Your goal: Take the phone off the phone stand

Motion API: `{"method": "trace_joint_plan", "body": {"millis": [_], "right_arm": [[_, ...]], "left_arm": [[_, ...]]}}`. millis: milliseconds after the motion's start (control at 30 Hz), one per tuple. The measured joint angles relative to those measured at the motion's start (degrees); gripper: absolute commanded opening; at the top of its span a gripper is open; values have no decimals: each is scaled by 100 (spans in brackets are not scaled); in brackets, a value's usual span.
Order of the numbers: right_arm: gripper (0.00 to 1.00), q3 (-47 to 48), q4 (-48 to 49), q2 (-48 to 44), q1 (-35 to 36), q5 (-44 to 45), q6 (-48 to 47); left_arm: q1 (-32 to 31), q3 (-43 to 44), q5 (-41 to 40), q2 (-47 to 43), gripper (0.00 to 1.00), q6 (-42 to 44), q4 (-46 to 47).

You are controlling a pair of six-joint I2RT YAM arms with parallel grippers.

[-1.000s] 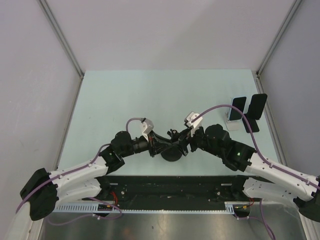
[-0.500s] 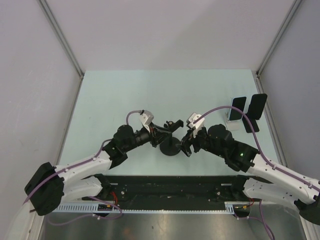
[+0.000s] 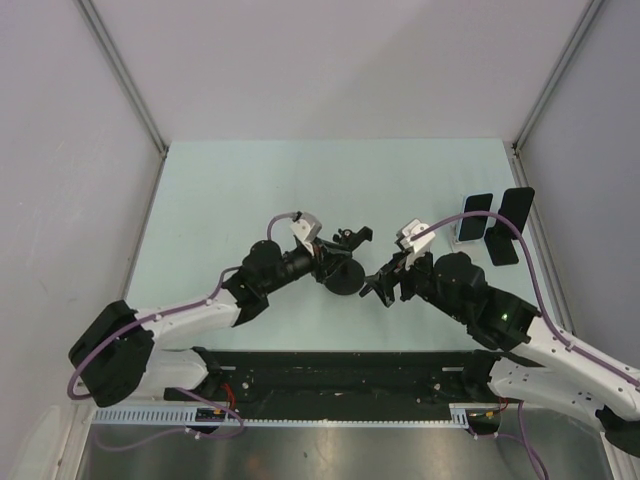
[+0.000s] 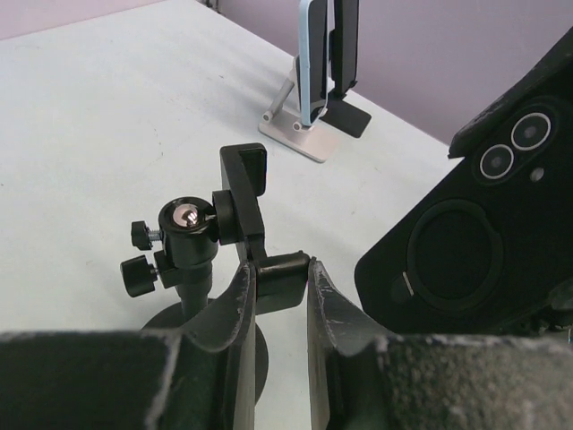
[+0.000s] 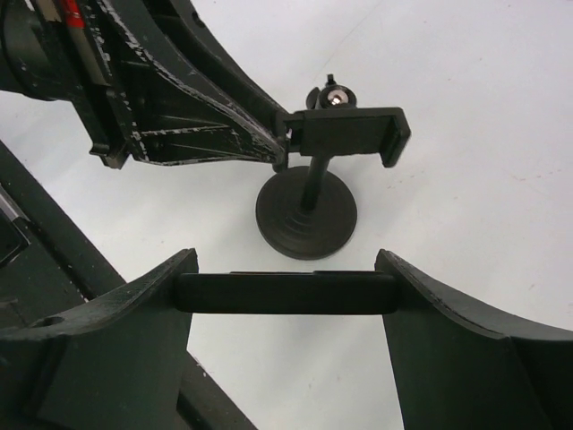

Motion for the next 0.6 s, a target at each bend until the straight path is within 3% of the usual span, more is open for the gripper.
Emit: {"method": "trace_joint_plan", "body": {"millis": [33,67,167,600], "right_arm": [[0,17,-52,-20,17,39,24],[0,28,-92,-35,39,72,61],[0,90,-249,-66,81,160,151],[0,911,-855,52,101,372,682]], "left_arm": [[-24,-39,-39,-39,6,0,15],[-35,-98,-66,-107,17,0,15],[-111,-428,-210,-505,35,-4,-4],[-236,-894,-675,-1668,87,114,-343]]}}
